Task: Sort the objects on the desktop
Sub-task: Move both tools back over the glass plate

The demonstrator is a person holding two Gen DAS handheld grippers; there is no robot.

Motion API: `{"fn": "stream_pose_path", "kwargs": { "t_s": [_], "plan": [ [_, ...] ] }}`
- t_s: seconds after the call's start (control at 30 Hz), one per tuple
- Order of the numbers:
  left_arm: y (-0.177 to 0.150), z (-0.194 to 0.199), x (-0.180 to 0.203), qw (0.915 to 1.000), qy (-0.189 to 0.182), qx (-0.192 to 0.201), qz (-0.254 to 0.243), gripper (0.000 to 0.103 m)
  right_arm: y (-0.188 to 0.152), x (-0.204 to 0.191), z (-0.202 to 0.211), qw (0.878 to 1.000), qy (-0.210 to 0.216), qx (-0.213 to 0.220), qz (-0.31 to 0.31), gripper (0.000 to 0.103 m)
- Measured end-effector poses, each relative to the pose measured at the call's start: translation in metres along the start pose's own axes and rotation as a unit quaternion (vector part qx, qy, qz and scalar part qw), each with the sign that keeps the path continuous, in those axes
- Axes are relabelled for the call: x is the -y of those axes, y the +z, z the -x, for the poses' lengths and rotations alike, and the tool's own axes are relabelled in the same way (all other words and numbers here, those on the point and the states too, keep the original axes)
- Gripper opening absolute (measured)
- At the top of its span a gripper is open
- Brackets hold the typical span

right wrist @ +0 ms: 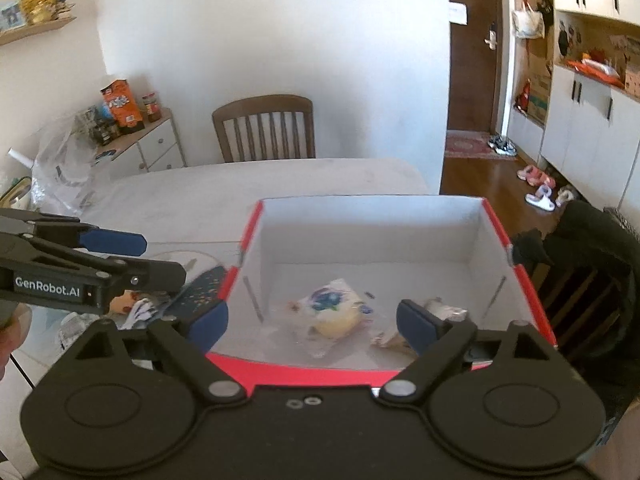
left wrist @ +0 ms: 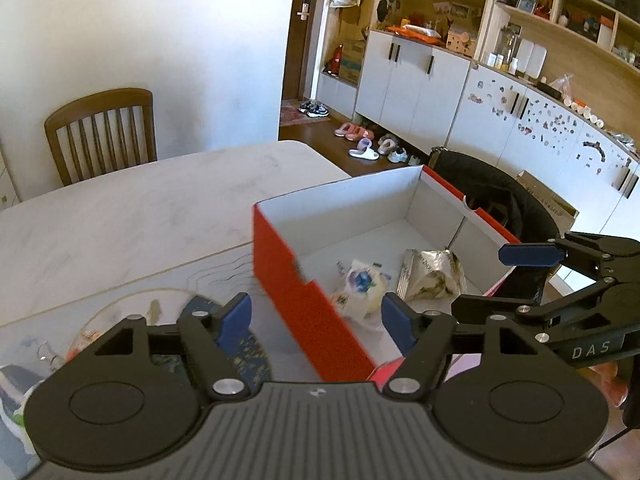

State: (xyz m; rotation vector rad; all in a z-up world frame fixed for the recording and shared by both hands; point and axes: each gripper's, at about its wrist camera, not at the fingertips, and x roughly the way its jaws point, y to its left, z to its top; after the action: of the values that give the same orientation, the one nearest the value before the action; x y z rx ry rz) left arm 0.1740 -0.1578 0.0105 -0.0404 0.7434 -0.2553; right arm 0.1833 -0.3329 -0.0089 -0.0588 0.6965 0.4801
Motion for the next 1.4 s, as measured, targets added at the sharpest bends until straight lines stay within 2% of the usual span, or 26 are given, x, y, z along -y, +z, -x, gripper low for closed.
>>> {"fn": "stream_pose_path", "kwargs": {
  "t_s": [0.13, 0.4, 0.47, 0.53, 0.97, 1.4],
  "plan": [
    [-0.013, 0.014, -0.020, 1.0000, 0.000, 0.006, -0.005, 0.082, -0.006, -0.028, 0.001, 1.000, 0.008, 0.002, 0.003, 0.097],
    [-0.041, 0.039, -0.065, 0.9999, 0.005, 0.011, -0.010, 0.086, -0.018, -0.086, -0.004, 1.000, 0.020, 0.004, 0.003, 0.100],
    [-0.049, 0.045, -0.080, 0.9999, 0.007, 0.009, -0.009, 0.096, -0.022, -0.100, -0.005, 1.000, 0.022, 0.006, 0.005, 0.100],
    [-0.058, 0.052, -0.093, 0.9998, 0.011, 0.011, -0.011, 0.099, -0.027, -0.113, -0.006, 1.000, 0.025, 0.007, 0.005, 0.100],
    [-0.124, 0.070, -0.167, 0.9990, 0.025, -0.020, -0.031, 0.101, -0.055, -0.193, -0.026, 0.999, 0.025, -0.017, 0.027, 0.100],
    [-0.165, 0.046, -0.202, 0.9965, 0.028, -0.065, -0.045, 0.101, -0.084, -0.240, -0.060, 0.997, 0.026, -0.050, 0.051, 0.099]
  ]
}}
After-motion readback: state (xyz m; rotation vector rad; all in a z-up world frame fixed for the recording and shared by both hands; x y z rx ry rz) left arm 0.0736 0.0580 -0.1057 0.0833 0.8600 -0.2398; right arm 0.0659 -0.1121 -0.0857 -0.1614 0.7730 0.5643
